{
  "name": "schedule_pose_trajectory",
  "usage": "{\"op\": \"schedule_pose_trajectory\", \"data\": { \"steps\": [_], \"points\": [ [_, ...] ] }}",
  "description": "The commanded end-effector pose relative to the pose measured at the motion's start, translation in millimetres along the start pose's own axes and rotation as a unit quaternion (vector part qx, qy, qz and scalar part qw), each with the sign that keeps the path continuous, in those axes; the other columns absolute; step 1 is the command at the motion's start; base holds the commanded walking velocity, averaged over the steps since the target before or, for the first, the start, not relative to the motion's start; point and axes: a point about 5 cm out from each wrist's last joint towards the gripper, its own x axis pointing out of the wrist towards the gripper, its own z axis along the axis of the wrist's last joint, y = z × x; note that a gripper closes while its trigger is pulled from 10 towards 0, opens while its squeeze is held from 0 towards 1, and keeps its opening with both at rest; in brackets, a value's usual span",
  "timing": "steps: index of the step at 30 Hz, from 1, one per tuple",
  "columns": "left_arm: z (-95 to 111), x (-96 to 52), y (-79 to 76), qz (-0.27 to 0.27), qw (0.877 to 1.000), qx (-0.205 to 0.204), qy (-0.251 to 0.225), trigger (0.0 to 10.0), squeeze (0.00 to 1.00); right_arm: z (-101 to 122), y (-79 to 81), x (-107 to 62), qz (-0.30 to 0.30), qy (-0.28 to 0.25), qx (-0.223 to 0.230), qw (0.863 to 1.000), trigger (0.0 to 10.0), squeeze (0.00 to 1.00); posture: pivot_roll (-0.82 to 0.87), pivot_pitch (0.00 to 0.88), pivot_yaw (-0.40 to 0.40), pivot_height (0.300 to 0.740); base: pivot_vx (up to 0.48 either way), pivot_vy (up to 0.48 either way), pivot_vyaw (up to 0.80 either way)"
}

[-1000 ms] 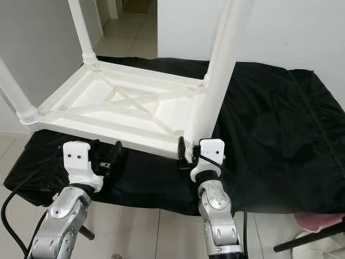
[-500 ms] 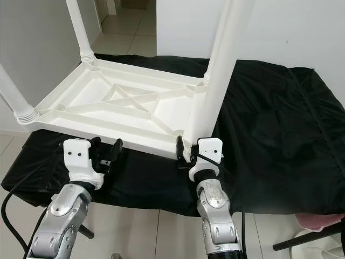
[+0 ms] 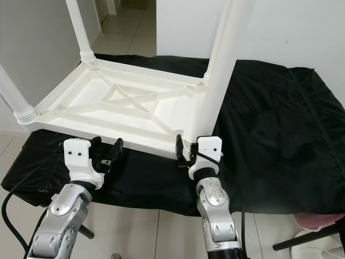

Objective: Building children table

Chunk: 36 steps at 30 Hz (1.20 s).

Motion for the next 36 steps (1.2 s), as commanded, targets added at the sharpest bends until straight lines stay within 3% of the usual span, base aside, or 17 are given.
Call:
{"op": "schedule_pose_trajectory", "data": {
  "steps": [1,36],
  "points": [
    [-0.9,-1.5,-1.6,-0.008,1.0,-0.003,0.004,10.0,0.0,-4.3,1.2,-0.6,0.004,0.008,0.001,1.0,10.0,0.0,0.0,0.097,0.007,0.74,0.0,0.0,0.0],
    [-7.7,-8.7,-1.2,-0.043,0.999,0.024,0.022,10.0,0.0,-7.5,-7.1,-6.3,0.01,0.008,-0.021,1.0,10.0,0.0,0.0,0.08,0.013,0.74,0.0,0.0,0.0]
  ]
}}
